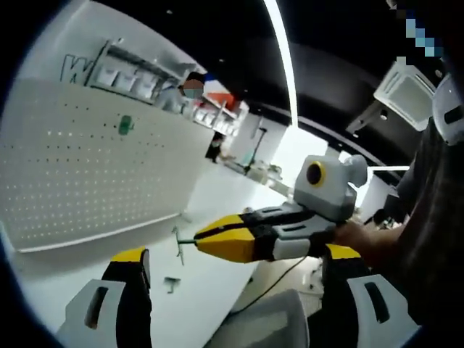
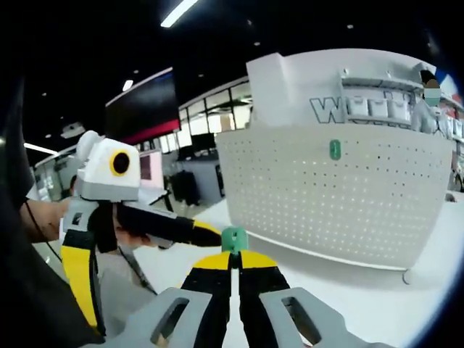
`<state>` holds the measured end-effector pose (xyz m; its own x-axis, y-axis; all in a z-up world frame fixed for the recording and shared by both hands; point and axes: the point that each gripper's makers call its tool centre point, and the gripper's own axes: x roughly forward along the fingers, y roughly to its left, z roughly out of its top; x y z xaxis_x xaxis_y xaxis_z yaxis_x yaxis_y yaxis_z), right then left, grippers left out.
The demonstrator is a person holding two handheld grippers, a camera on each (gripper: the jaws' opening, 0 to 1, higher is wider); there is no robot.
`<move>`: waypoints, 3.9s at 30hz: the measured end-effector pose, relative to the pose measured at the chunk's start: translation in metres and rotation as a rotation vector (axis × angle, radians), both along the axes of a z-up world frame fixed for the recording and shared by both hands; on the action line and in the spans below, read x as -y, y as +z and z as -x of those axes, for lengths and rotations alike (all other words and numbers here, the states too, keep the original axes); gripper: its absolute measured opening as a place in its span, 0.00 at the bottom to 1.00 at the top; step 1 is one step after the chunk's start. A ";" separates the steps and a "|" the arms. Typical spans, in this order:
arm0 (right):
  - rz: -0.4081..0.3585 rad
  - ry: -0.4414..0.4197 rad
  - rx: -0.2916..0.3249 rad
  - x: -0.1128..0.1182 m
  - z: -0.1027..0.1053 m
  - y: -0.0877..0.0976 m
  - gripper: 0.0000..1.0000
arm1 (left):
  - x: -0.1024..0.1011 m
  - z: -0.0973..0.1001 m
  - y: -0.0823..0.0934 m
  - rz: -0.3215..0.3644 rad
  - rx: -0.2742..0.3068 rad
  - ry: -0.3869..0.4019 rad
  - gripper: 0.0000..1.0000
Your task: Insert the hook assembly into the mounting plate slot until the hook locks in place.
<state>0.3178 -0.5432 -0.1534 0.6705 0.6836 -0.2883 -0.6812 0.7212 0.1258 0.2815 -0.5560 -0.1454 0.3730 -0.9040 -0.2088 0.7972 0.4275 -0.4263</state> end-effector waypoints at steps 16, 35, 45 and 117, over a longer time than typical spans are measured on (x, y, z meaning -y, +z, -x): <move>0.025 -0.124 0.144 0.006 -0.042 0.023 0.00 | -0.037 -0.012 0.015 0.026 0.041 0.102 1.00; 0.051 -0.291 0.244 0.037 -0.085 0.038 0.00 | -0.058 -0.021 0.003 -0.036 0.068 0.201 1.00; 0.069 -0.351 0.270 0.048 -0.112 0.033 0.00 | -0.071 -0.033 0.007 -0.042 0.085 0.248 1.00; 0.011 -0.629 0.422 0.101 -0.266 0.076 0.00 | -0.095 -0.056 -0.006 -0.088 0.051 0.341 1.00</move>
<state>0.5843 -0.6444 -0.0773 0.9882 0.1339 0.0746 -0.1293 0.9895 -0.0641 0.3376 -0.4609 -0.1518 0.6622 -0.7051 -0.2538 0.6215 0.7059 -0.3397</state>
